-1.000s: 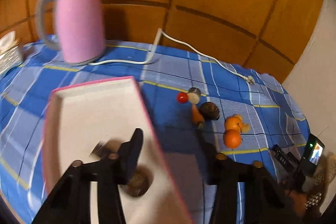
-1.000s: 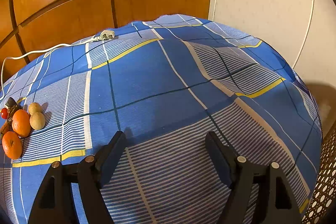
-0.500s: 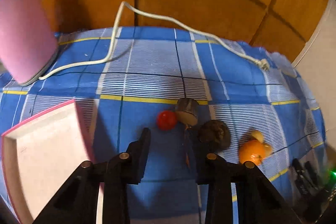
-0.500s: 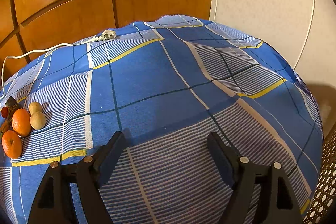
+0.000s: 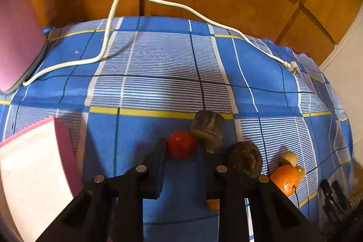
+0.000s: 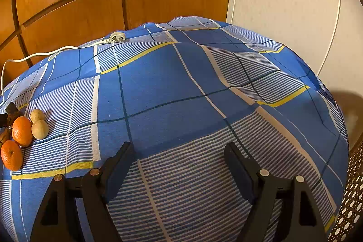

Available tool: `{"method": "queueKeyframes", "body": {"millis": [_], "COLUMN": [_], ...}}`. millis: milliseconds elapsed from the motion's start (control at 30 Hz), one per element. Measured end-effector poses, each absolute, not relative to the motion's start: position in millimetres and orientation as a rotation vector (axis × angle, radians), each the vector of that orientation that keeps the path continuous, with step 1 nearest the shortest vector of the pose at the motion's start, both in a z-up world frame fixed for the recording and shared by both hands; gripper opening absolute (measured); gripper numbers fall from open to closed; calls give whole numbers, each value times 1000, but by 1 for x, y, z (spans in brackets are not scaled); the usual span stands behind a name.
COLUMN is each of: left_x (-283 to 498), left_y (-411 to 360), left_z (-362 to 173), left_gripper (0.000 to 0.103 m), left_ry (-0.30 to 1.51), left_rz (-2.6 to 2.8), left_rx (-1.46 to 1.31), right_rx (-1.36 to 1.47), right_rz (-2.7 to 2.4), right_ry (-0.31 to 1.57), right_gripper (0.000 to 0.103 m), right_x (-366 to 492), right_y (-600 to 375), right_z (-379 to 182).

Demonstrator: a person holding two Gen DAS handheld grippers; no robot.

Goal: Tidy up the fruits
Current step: 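Reach the left gripper to the red tomato and grasp it, then lower the tomato into the tray and open the left gripper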

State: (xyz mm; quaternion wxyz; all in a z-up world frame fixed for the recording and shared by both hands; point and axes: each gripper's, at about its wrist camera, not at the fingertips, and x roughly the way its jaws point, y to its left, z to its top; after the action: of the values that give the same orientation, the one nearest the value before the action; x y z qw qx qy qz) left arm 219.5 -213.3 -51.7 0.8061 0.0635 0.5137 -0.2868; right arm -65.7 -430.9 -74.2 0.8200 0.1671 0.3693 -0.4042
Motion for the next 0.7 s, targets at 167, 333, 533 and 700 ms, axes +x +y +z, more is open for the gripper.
{"method": "queueKeyframes", "body": {"millis": [167,333,533,700], "left_x": [196,161,121,93], "left_y": [-189,-152,-97,-34], "left_z": [-24,7,29,23], "left_gripper": [24,24,24,25], "left_ry": [1055,1005,917,907], "left_rz": [-625,-623,-549,-420], "left_rx": [56,-24,-79,-128], "right_rx": [357,357,358,357], "right_rz": [-861,-861,-861,-862], "right_ry": [786,786,786,786], "right_gripper": [84,84,84,84], "right_x": [-66,-65,-65,-66], "right_y": [-431,-431,-431,-431], "right_z": [-74,-74,-74,-74]}}
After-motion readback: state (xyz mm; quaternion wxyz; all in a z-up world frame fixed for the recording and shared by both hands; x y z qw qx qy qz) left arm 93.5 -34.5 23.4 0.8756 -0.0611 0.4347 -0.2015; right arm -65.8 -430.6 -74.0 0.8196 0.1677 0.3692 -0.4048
